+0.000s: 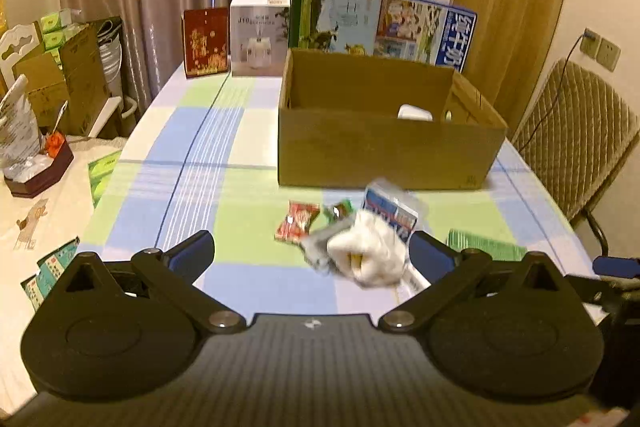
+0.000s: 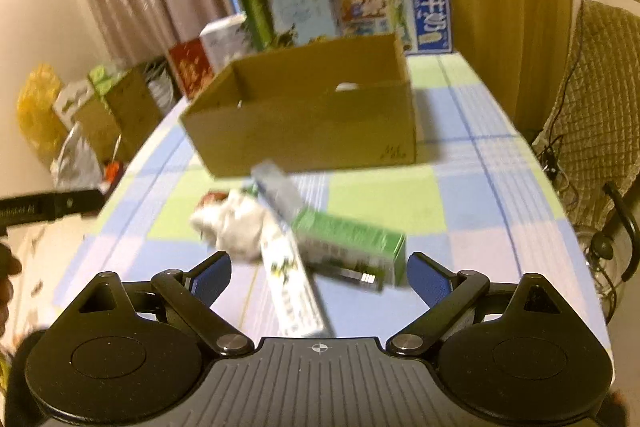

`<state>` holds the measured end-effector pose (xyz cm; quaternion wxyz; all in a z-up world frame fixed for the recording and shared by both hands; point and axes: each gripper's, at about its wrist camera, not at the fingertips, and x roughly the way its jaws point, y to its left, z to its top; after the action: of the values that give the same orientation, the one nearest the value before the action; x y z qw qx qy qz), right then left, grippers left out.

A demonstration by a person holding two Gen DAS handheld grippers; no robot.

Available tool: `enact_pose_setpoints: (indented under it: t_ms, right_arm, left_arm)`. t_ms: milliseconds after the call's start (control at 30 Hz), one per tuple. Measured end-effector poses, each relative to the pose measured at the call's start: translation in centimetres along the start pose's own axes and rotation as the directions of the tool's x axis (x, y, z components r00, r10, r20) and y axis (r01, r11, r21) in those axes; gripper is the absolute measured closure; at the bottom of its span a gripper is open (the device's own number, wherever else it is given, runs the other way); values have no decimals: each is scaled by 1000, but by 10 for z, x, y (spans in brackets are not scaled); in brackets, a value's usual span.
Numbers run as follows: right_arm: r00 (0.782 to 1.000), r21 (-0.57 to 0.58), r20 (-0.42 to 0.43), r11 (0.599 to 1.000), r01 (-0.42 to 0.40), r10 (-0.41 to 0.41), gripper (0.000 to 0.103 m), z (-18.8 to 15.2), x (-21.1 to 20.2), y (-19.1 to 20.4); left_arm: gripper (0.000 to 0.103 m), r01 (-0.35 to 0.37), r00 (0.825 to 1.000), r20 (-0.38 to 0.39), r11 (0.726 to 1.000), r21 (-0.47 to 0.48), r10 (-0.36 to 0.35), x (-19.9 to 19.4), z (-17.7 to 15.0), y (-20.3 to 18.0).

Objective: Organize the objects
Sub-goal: 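Withdraw both tools from the box back toward the remaining items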

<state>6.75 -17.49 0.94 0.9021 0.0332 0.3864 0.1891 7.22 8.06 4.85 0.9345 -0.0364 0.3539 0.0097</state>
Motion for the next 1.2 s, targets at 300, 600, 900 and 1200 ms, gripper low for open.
enact_pose_setpoints:
  t_ms: [300, 600, 900, 1200]
  right_arm:
    - [998, -36, -70, 999, 0, -3, 11, -17, 27, 3]
    - [987, -56, -159, 998, -18, 9, 18, -21, 64, 3]
    - [979, -84, -203, 996, -42, 25, 32, -20, 92, 14]
    - [970, -106, -242, 993, -56, 29, 43, -20, 118, 20]
  left_arm:
    - [1, 34, 998, -50, 999, 20, -33, 12, -20, -10]
    - [1, 46, 995, -85, 998, 37, -42, 33, -25, -18]
    - [1, 48, 992, -120, 998, 35, -43, 52, -29, -15]
    - [1, 52, 989, -141, 998, 35, -47, 67, -29, -12]
